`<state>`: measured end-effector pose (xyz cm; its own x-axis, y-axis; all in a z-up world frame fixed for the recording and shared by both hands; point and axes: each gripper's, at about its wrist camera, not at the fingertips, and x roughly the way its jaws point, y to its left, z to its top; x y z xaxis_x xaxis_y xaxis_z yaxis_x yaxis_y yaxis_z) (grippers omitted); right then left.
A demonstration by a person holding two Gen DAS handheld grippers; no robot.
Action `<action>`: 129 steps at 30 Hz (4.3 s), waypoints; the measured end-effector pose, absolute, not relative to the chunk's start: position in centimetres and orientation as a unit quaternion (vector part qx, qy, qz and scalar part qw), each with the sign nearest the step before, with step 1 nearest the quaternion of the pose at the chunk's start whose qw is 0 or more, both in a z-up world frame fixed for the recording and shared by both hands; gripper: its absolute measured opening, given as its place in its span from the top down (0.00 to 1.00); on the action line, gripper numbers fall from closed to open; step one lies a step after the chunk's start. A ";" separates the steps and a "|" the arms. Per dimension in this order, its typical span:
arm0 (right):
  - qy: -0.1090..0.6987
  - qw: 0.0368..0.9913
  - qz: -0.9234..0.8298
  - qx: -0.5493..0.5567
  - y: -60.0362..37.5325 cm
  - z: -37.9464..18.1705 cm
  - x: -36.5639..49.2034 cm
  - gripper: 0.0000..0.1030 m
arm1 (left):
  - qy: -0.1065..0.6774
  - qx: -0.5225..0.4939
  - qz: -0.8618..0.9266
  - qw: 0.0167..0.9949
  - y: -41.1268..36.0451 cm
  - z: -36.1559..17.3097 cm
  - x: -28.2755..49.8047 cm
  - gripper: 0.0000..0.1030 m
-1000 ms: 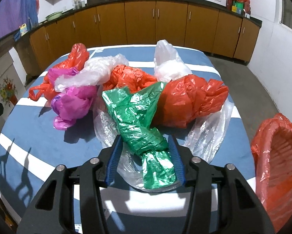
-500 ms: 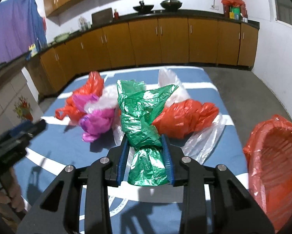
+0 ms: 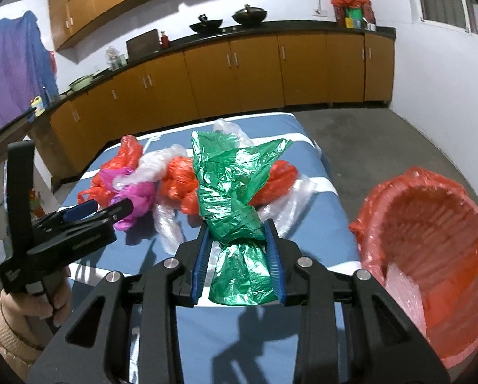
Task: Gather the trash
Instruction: 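Grasp the green bag with the right tool while the left tool grasps the purple bag, then carry both bags to the orange basket and open both tools to drop them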
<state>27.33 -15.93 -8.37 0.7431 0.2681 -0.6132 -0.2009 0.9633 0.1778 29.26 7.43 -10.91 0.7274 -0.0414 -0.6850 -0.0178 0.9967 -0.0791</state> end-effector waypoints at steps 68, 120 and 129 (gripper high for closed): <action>0.319 0.940 0.105 0.063 -19.3 -7.2 23.1 0.67 | 0.294 -0.060 -0.004 0.954 11.9 -4.8 17.9 0.80; 0.265 0.945 -0.080 0.175 -38.6 -5.6 22.2 0.63 | 0.294 -0.025 -0.329 0.897 -18.4 -6.1 24.5 0.74; 0.266 0.942 -0.095 0.181 -39.3 -6.5 21.4 0.44 | 0.320 -0.032 -0.304 0.897 -17.6 -7.4 25.6 0.55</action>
<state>21.36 -39.35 -6.47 0.8405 -0.0827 -0.5354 0.2748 0.9168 0.2898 25.60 -17.58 -7.40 0.6104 -0.5655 -0.5547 0.5250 0.8132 -0.2512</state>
